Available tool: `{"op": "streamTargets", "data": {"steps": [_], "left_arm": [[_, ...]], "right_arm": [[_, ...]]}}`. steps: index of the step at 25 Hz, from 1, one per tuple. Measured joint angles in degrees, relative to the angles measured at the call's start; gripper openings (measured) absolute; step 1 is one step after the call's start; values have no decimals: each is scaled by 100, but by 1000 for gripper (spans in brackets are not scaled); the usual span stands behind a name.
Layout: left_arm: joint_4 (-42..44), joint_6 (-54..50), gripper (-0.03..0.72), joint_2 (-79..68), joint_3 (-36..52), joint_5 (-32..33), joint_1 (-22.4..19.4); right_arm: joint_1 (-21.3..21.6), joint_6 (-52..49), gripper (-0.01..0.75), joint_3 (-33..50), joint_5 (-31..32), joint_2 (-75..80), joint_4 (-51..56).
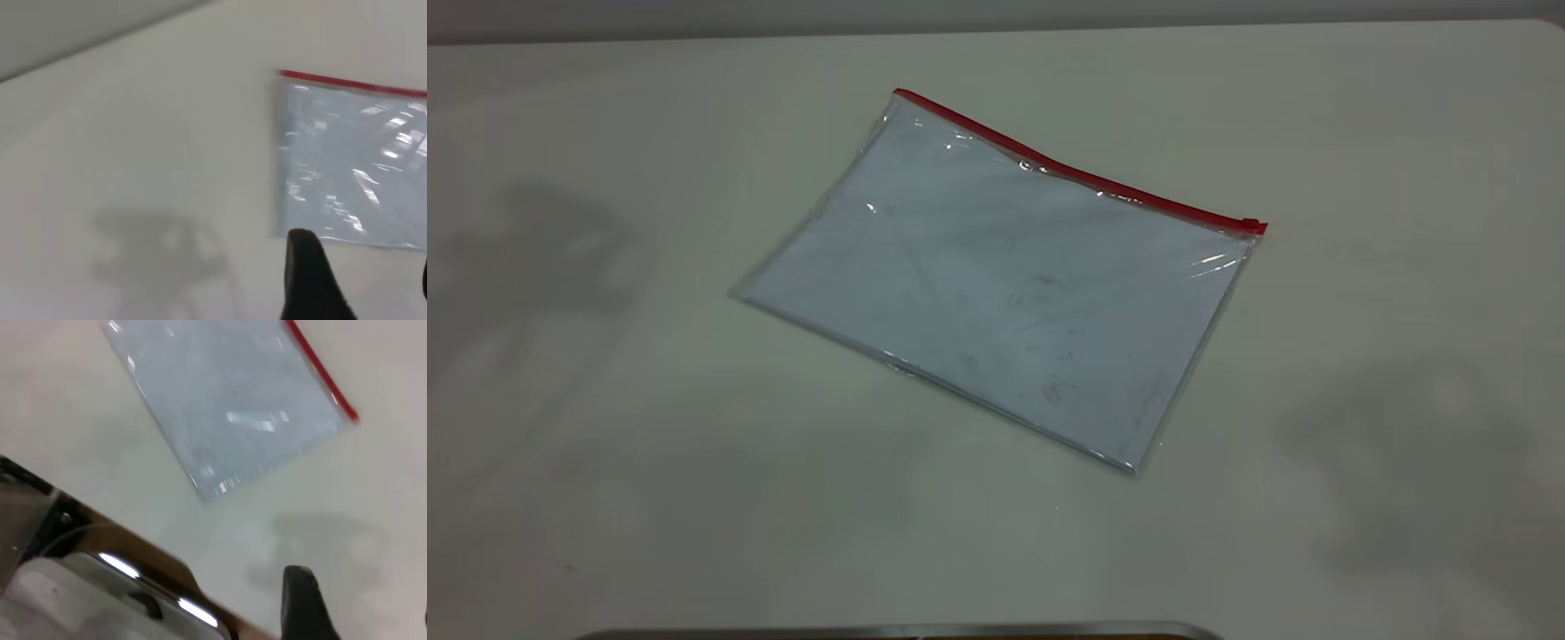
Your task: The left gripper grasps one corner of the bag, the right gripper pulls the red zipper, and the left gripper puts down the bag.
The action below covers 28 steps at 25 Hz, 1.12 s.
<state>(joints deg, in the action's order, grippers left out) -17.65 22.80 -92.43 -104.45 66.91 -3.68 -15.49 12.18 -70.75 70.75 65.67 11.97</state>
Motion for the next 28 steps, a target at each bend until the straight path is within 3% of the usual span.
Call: {"op": "streamTargets", "data": {"steps": [8, 14, 23, 28], "left_arm": [[454, -329, 465, 1896, 1828, 0, 30], [416, -589, 465, 2763, 3714, 0, 30], [357, -645, 465, 4384, 6877, -20, 30], [629, -774, 465, 5599, 7614, -224, 30]], "right_arm": [[0, -1218, 470, 2465, -29, -1971, -1078], [0, -1554, 470, 4070, -487, -3128, -1307], [0, -1554, 470, 4314, -708, -3900, -1320], [0, -1554, 470, 4314, -708, -3905, -1320]]}}
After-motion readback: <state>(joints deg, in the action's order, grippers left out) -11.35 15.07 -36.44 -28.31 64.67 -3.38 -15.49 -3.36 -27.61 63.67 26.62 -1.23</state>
